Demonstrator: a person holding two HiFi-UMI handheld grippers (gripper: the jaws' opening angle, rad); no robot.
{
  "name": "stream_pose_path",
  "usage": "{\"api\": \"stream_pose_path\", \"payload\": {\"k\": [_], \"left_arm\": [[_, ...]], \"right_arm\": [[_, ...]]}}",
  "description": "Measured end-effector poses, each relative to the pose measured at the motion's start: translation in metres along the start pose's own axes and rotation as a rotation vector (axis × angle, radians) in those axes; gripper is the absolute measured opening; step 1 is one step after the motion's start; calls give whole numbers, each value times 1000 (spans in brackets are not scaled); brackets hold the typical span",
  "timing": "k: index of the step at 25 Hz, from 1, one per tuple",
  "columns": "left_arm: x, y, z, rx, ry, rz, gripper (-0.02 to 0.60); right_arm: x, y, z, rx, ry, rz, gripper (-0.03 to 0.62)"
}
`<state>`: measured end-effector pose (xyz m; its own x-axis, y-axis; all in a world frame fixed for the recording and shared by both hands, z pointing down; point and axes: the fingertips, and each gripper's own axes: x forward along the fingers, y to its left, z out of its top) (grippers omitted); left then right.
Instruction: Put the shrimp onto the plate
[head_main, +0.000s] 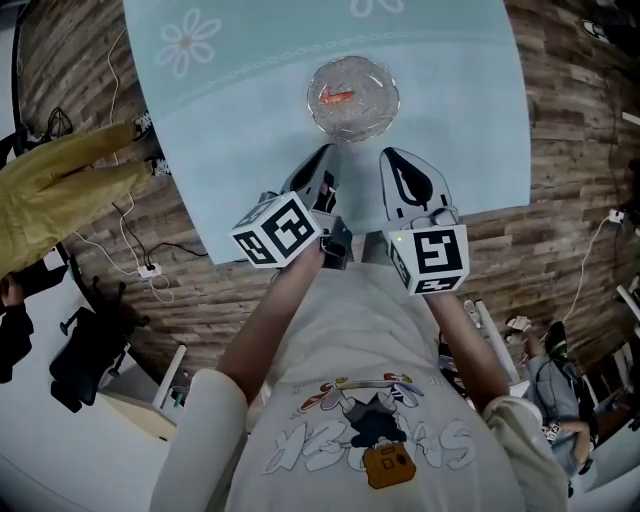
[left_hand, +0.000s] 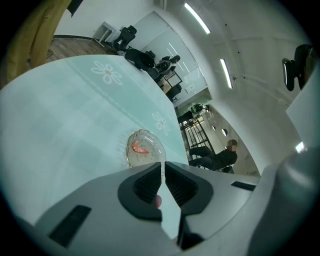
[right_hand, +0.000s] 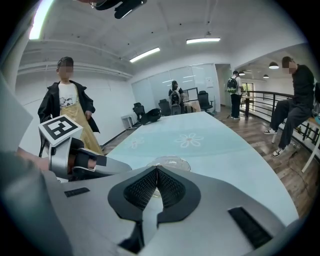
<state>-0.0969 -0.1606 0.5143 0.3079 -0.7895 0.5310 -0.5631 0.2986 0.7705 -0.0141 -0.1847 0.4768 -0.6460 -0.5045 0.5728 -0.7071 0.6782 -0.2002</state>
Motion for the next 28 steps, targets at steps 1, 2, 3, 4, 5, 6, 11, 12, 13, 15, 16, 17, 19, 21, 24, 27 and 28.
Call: {"api": "stream_pose_path", "payload": {"k": [1,2,3,4,5,6,11,12,13,15,16,17,19,21,24,27,28], "left_arm": [[-4,-3,1,19,1,-6,26],[-9,-5,1,41,2,-11,9],[-12,-9,2,69,3,-16,8],[-14,-14,3,102,3,-24,8],[-17,-19,4,140,2,-31,8],[-20,-24,5,183,1,-38,8],[-39,-48,7,375,-18,-58,8],[-42,-51,4,400,-16,-62,8],[-45,-53,2,423,-11,-66,8],[-52,-57,-2,465,-2,-80,8],[-53,-60,-3,486,0,-91,8],[-53,-64,-2,507,-1,-105,8],[-54,-75,-1,536,1,-134,8],[-61,-84,-6,543,14,-155,8],[-72,-93,-11,538,29,-177,8],[-79,-104,-4,552,4,-203,8],[-83,-108,-1,555,-4,-211,8]], "right_arm": [[0,1,1,23,3,4,25],[0,2,1,48,7,9,25],[1,2,3,66,10,12,25],[1,2,6,74,10,13,25],[1,1,8,76,8,15,25],[0,1,11,80,5,17,25],[-7,3,19,89,1,28,25],[-9,2,18,92,4,25,25],[-10,1,18,98,7,20,25],[-14,1,19,102,7,11,25],[-16,0,20,98,5,8,25],[-16,-1,24,90,1,7,25],[-20,-4,33,75,-8,14,25],[-32,-4,37,64,-12,18,25],[-47,-5,39,66,-11,9,25],[-53,-8,46,74,-24,-9,25],[-55,-7,47,82,-25,-14,25]]}}
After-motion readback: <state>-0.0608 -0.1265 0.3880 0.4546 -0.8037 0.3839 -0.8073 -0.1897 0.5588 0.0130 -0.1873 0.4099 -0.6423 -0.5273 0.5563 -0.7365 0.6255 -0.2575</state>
